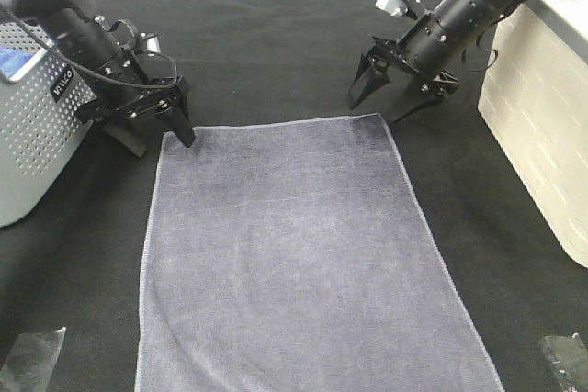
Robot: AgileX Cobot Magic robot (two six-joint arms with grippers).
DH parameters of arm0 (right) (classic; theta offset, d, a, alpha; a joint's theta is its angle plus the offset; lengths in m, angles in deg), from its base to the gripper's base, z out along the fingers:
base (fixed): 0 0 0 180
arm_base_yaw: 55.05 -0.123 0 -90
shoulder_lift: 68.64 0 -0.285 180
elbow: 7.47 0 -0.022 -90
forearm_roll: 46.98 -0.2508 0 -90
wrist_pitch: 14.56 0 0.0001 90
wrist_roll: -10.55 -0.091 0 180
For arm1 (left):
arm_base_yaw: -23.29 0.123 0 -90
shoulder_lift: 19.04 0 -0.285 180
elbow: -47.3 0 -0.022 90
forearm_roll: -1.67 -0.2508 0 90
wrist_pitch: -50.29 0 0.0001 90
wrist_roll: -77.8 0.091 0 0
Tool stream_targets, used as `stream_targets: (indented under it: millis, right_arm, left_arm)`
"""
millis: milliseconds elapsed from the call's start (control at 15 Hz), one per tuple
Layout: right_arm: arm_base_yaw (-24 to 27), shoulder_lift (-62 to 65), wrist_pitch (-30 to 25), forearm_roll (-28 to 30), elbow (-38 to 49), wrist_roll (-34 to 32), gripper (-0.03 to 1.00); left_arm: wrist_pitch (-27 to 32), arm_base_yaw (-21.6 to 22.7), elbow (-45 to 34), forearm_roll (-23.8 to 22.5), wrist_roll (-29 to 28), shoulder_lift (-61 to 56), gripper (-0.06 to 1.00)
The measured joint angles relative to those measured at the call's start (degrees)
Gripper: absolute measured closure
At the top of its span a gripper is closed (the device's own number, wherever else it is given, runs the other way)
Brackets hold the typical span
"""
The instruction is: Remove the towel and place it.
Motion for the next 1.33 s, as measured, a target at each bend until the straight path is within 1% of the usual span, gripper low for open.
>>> stream_targets:
  millis: [133, 267, 400, 667, 800, 867, 1000, 1333]
  right_arm:
    - [0.0, -1.89, 0.57, 0.17, 0.0, 0.0, 0.17]
    - [0.0, -3.04, 2.75, 3.38, 0.0, -0.23, 0.17]
    - [-0.17, -3.09, 4.81, 7.16, -0.17, -2.98, 0.17]
    - [-0.17, -3.04, 6.42, 9.91, -0.46, -4.3, 0.17]
    - [-0.17, -2.69, 6.88, 14.32, -0.52, -6.7, 0.17]
    - [-0.17, -2.58, 6.53, 15.47, -0.52, -7.68, 0.17]
    - [-0.17, -2.58, 6.42, 15.53, -0.52, -7.85, 0.17]
    - [0.0, -3.15, 6.42, 12.66, -0.69, -7.28, 0.17]
  left_arm:
    - [-0.74, 0.0, 0.0, 0.23, 0.0, 0.0, 0.17]
    - [-1.2, 0.0, 0.0, 0.34, 0.0, 0.0, 0.17]
    - [-1.26, 0.0, 0.0, 0.4, 0.0, 0.0, 0.17]
    - [-2.18, -0.29, 0.0, 0.4, 0.0, 0.0, 0.17]
    - [-2.29, -0.69, 0.0, 0.4, 0.0, 0.0, 0.17]
    - [-2.29, -0.8, 0.0, 0.4, 0.0, 0.0, 0.17]
    - [-2.29, -0.8, 0.0, 0.4, 0.0, 0.0, 0.17]
    - [-2.18, -0.8, 0.23, 1.26, 0.0, 0.8, 0.18]
